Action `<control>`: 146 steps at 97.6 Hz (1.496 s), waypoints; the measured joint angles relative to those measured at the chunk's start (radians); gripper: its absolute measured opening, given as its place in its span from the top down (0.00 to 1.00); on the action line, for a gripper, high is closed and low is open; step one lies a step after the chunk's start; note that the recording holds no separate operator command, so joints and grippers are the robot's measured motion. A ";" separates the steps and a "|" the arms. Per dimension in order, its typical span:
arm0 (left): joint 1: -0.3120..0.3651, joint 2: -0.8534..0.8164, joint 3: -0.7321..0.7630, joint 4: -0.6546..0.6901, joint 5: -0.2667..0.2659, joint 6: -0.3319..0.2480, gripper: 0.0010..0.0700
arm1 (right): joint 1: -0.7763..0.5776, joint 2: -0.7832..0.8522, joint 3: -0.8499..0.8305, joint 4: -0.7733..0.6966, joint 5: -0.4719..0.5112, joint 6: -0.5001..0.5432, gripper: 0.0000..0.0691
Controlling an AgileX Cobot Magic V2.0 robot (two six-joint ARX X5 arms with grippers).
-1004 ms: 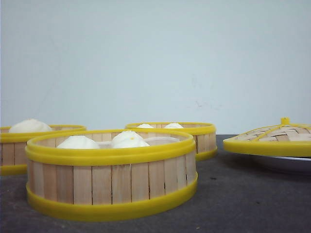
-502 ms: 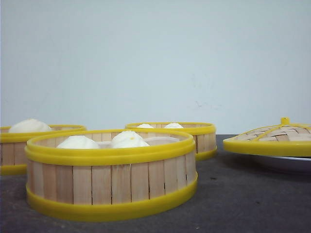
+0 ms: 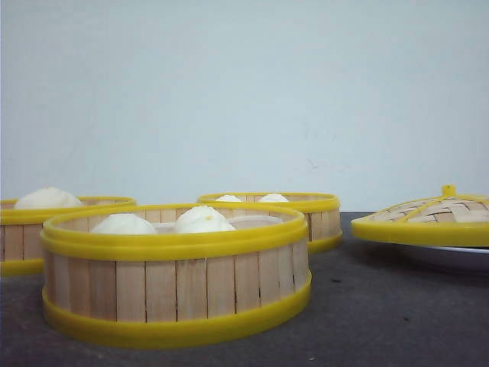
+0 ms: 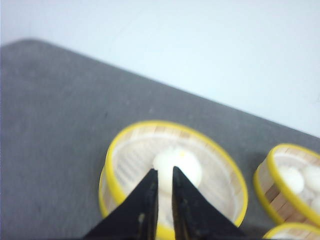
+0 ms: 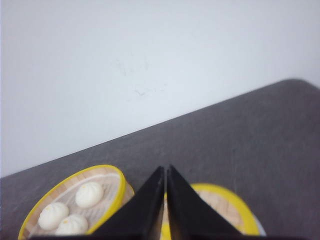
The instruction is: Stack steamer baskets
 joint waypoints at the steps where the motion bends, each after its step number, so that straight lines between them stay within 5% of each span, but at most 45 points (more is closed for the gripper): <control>1: 0.000 0.012 0.015 -0.004 0.000 0.002 0.98 | 0.000 0.012 0.018 -0.011 -0.001 -0.007 0.99; 23: 0.000 0.252 0.357 -0.100 0.050 0.061 0.98 | 0.028 0.216 0.360 -0.213 -0.018 -0.193 0.99; 39: 0.000 0.297 0.433 -0.109 0.114 0.092 0.93 | 0.063 0.252 0.431 -0.245 -0.021 -0.263 0.95; 48: 0.000 0.297 0.433 -0.117 0.116 0.101 0.76 | 0.077 0.256 0.430 -0.267 -0.021 -0.272 0.78; 65: -0.005 0.301 0.433 -0.112 0.117 0.116 0.24 | 0.101 0.277 0.430 -0.300 -0.025 -0.272 0.33; 75: -0.012 0.304 0.433 -0.108 0.131 0.126 0.11 | 0.111 0.295 0.430 -0.301 -0.058 -0.268 0.16; 90: -0.022 0.311 0.433 -0.108 0.142 0.133 0.08 | 0.123 0.334 0.430 -0.301 -0.101 -0.260 0.11; 111: -0.023 0.311 0.433 -0.105 0.227 0.136 0.08 | 0.162 0.443 0.444 -0.269 -0.171 -0.232 0.11; 146: -0.032 0.311 0.433 -0.076 0.370 0.135 0.08 | 0.233 0.942 0.708 -0.286 -0.204 -0.210 0.11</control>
